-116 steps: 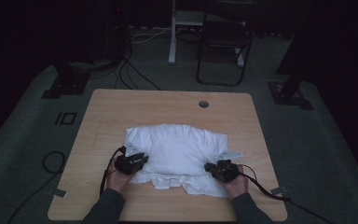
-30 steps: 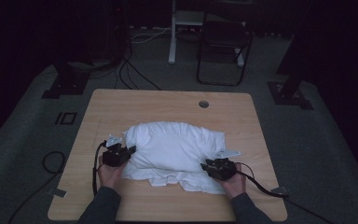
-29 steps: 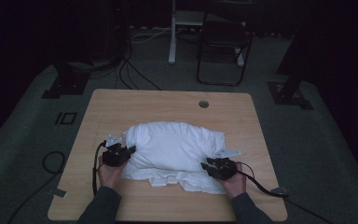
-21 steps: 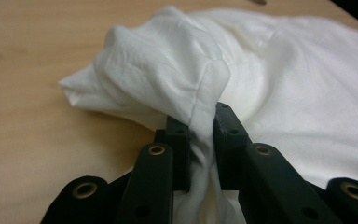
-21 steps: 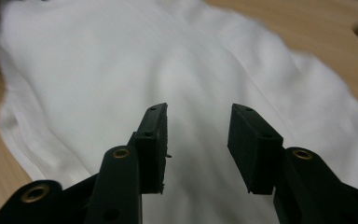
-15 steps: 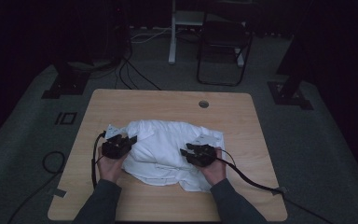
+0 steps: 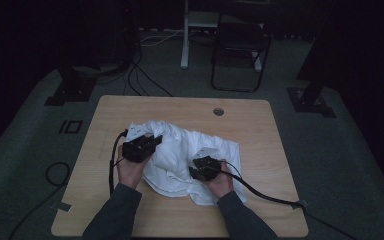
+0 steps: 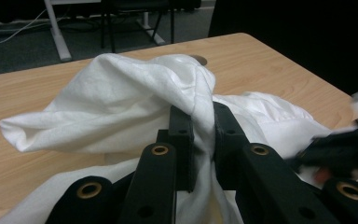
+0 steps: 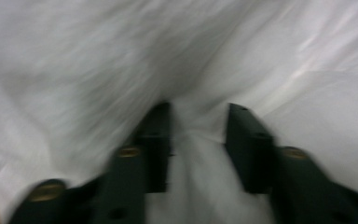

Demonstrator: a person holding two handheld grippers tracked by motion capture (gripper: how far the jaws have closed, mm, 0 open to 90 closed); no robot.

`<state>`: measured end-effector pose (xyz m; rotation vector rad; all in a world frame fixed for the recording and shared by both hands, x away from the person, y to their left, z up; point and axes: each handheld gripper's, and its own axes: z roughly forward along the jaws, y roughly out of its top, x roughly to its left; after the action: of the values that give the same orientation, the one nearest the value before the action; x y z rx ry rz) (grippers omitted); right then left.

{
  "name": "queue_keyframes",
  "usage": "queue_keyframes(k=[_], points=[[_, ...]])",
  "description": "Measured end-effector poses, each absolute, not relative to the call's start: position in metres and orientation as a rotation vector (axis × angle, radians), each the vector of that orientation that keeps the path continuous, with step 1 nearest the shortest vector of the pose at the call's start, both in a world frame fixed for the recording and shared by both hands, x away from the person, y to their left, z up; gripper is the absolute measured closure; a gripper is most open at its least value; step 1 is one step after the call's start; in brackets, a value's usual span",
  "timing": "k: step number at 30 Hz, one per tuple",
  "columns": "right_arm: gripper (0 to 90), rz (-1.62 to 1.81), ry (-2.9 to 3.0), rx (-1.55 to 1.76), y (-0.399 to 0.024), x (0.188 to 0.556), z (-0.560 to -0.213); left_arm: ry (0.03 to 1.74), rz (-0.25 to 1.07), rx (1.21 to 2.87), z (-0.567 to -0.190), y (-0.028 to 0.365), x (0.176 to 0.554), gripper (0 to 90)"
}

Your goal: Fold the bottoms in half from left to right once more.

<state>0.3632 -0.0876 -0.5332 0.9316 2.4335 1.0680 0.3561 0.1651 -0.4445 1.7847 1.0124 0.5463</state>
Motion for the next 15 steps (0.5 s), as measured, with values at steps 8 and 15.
queue_keyframes(k=[8,15], points=[[58.4,1.03,2.498,0.919,-0.099,0.353,-0.544,0.989,0.542,1.783,-0.44,0.16,0.354,81.4],[51.7,1.054,2.463,0.87,-0.109,0.349,-0.527,0.955,0.573,1.803,-0.433,0.15,0.354,81.4]])
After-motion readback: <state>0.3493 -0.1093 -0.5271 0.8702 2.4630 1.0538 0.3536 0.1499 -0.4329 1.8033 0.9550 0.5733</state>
